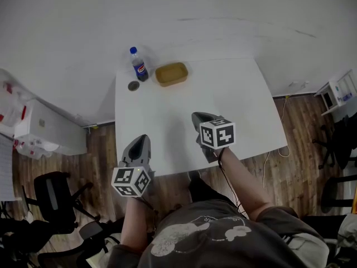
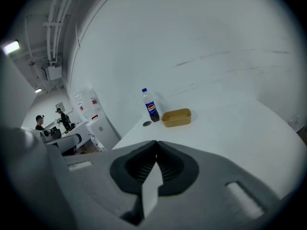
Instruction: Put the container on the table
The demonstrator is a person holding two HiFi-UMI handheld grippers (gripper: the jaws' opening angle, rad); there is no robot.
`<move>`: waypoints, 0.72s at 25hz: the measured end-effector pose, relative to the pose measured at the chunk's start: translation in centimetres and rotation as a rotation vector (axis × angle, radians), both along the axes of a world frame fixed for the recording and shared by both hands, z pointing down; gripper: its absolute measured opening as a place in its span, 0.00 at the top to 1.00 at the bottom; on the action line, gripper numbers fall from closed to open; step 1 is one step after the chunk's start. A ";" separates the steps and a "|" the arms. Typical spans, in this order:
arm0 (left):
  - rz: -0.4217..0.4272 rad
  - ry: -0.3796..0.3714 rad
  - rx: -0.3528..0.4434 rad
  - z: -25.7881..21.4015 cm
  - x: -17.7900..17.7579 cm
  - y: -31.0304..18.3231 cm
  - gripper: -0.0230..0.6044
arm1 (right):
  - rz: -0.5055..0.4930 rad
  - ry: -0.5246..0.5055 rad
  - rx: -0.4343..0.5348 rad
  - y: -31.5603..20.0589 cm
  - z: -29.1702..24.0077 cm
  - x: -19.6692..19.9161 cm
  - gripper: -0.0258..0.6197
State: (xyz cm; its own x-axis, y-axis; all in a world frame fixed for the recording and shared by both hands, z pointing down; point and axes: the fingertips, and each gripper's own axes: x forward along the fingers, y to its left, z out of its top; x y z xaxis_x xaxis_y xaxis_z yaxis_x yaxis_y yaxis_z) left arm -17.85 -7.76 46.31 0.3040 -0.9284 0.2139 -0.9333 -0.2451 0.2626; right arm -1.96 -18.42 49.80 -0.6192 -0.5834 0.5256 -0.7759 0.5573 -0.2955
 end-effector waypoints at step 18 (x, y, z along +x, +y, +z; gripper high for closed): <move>0.032 0.006 0.056 -2.4 0.1 12.1 0.95 | 0.014 0.001 0.095 13.7 -3.3 0.5 0.96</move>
